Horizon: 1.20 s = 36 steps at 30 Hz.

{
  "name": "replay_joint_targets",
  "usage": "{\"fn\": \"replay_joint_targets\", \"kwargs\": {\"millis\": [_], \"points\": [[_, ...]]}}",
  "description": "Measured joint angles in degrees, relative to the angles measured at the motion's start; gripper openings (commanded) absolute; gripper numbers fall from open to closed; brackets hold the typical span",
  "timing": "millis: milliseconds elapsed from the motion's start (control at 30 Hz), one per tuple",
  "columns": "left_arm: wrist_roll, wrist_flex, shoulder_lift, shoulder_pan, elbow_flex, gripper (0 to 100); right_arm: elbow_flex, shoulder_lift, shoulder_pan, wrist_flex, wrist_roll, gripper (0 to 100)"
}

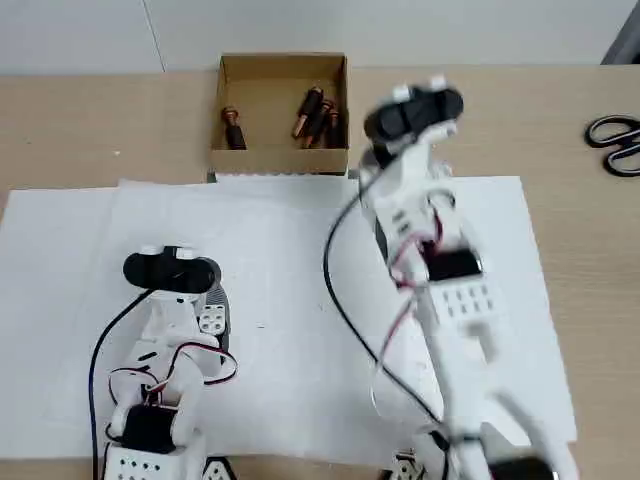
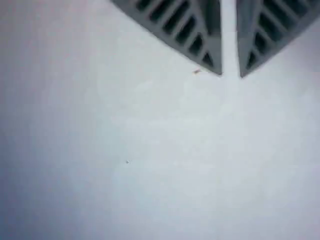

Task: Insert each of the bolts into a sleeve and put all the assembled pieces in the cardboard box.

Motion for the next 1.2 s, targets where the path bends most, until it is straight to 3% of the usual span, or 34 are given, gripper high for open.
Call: {"fn": "replay_joint_targets", "kwargs": {"millis": [800,1200], "points": [[-0.09,0.0,0.0,0.18,0.0,1,-64.79,64.44,-5.71,-0.26,0.0,0.4],[0.0,0.0,0.0,0.18,0.0,1,-74.11,74.11,-7.91,-0.26,2.02,1.1]]}}
